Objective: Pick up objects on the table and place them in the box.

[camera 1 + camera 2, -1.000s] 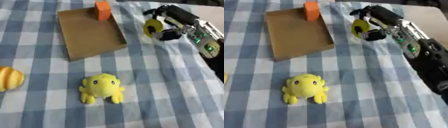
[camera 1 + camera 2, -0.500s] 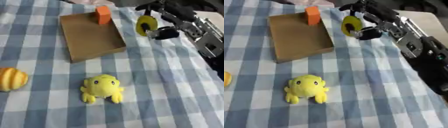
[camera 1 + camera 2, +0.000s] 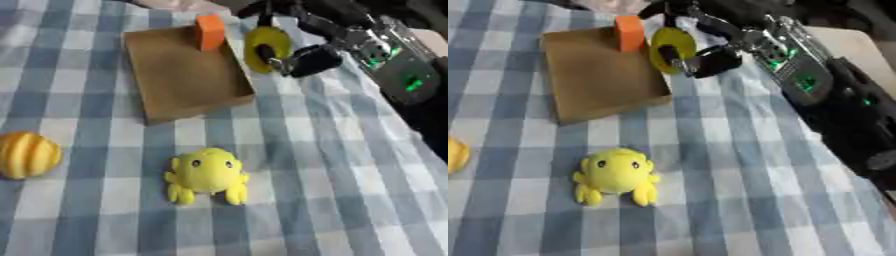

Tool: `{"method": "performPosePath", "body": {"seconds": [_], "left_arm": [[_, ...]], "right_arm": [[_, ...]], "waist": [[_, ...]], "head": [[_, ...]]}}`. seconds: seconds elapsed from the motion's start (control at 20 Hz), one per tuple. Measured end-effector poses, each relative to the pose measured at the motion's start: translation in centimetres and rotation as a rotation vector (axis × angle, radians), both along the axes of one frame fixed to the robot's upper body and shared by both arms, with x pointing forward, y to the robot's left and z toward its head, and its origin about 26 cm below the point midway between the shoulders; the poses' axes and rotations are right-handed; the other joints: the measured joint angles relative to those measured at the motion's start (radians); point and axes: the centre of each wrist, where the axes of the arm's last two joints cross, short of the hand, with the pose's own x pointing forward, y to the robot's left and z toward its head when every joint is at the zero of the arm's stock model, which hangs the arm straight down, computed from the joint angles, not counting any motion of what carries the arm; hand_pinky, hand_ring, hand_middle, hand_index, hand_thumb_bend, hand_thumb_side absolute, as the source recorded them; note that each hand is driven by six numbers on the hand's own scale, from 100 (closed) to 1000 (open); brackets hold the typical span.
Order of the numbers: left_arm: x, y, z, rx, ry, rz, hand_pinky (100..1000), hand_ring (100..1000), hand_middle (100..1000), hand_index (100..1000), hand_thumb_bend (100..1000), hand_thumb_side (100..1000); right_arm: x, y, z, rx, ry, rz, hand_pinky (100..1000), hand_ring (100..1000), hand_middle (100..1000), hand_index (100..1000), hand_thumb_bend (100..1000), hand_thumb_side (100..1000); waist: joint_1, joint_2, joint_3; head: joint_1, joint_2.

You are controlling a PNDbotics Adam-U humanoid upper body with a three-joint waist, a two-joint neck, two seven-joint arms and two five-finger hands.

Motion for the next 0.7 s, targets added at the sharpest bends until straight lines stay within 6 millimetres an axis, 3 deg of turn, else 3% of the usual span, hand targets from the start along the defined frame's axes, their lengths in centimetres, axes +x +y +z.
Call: {"method": "performPosePath", "body": {"seconds": [0.2,0.55,0.6,0.7], "left_arm": [[0.1,-0.2,0.3,0.002,-0.007,-0.012,983,764,726,870,100,645],[0.2,-0.3,0.4,0.004,-0.011,-0.017,984,763,726,869,100,649],[0.2,-0.3,0.4,0.004,-0.011,-0.018,984,763,726,869,100,649],[0.2,-0.3,0.4,0.005,-0.012,-0.019,984,763,726,869,100,650]], "right_arm": [[1.0,0.6,-0.2,0.013,0.014,0.004,714,631,418,615,100,205],[2.6,-0.7,-1.6,0.061,0.021,-0.062,717,634,420,621,100,208],[2.7,-0.7,-1.8,0.063,0.020,-0.063,718,636,423,626,100,160],[2.9,-0.8,-2.0,0.061,0.017,-0.065,720,640,429,632,100,206]], "waist": [[-0.006,0.001,0.018],[-0.008,0.017,0.029],[-0.008,0.019,0.029],[-0.008,0.022,0.029]], "head": [[-0.012,-0.001],[-0.017,-0.010],[-0.017,-0.010],[-0.017,-0.010]]}}
